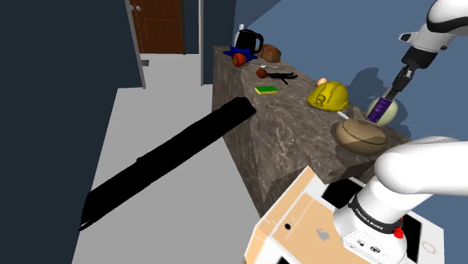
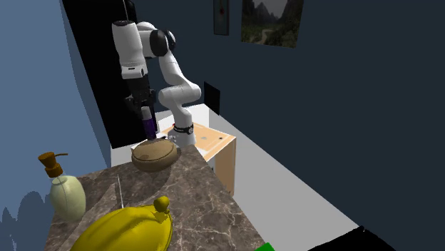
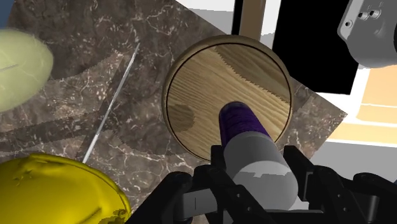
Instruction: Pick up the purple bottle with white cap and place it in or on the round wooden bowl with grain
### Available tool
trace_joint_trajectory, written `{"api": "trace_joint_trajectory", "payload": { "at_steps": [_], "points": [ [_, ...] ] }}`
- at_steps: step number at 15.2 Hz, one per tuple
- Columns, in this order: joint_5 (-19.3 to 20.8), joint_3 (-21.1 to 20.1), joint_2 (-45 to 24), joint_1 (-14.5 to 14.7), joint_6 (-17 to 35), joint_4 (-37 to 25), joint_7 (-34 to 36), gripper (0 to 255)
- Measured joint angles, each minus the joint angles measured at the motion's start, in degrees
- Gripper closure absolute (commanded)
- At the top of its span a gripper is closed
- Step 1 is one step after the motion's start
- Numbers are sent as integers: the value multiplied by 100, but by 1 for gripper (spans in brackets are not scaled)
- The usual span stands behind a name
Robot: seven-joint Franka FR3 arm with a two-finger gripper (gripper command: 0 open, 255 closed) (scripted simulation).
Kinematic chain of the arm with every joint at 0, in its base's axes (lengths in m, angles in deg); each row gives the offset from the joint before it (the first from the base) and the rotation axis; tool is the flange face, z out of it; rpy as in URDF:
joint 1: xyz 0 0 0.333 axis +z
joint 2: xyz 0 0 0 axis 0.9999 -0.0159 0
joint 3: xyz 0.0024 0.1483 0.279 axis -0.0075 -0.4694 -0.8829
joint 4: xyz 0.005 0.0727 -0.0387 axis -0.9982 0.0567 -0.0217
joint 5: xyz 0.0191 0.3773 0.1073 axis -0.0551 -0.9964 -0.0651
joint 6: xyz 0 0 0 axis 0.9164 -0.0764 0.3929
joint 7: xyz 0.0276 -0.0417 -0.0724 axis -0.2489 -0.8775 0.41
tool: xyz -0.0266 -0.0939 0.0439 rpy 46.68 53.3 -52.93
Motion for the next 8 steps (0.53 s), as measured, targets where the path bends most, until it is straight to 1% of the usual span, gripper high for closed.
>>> {"api": "trace_joint_trajectory", "payload": {
  "at_steps": [8],
  "points": [
    [201,234,3,-74,569,564,22,255]
  ]
}}
